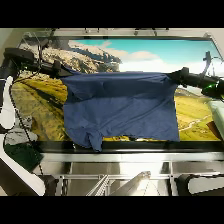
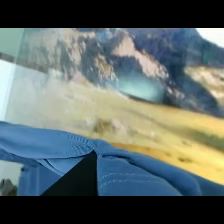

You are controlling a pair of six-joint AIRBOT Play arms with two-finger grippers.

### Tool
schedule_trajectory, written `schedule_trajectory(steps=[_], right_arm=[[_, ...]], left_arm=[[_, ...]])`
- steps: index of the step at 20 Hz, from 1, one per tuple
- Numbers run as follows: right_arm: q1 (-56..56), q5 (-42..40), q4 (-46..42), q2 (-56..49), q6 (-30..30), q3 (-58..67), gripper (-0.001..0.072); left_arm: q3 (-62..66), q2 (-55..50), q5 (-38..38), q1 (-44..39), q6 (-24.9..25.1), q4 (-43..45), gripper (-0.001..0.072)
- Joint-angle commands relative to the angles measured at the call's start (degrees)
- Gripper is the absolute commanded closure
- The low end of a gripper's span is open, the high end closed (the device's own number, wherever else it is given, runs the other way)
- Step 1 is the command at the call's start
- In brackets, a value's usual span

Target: Fold the shirts.

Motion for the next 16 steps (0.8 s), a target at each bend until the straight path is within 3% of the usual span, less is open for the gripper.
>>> schedule_trajectory(steps=[1,8,11,16], right_arm=[[-0.1,4.5,-8.5,-0.2,0.8,-0.9,0.0693],[-0.7,0.1,-16.9,-0.2,1.3,-8.2,0.0693],[-0.7,-0.8,-17.2,-0.5,1.2,-8.4,0.0693],[-0.5,-0.8,-17.1,-1.2,1.2,-8.4,0.0692]], left_arm=[[-6.9,1.5,4.2,0.1,2.5,0.0,0.0689],[-23.0,3.8,-0.8,0.3,3.8,0.8,0.0690],[-25.7,3.8,-5.7,0.3,4.0,3.7,0.0690],[-27.1,3.5,-7.0,0.3,3.5,5.6,0.0690]])
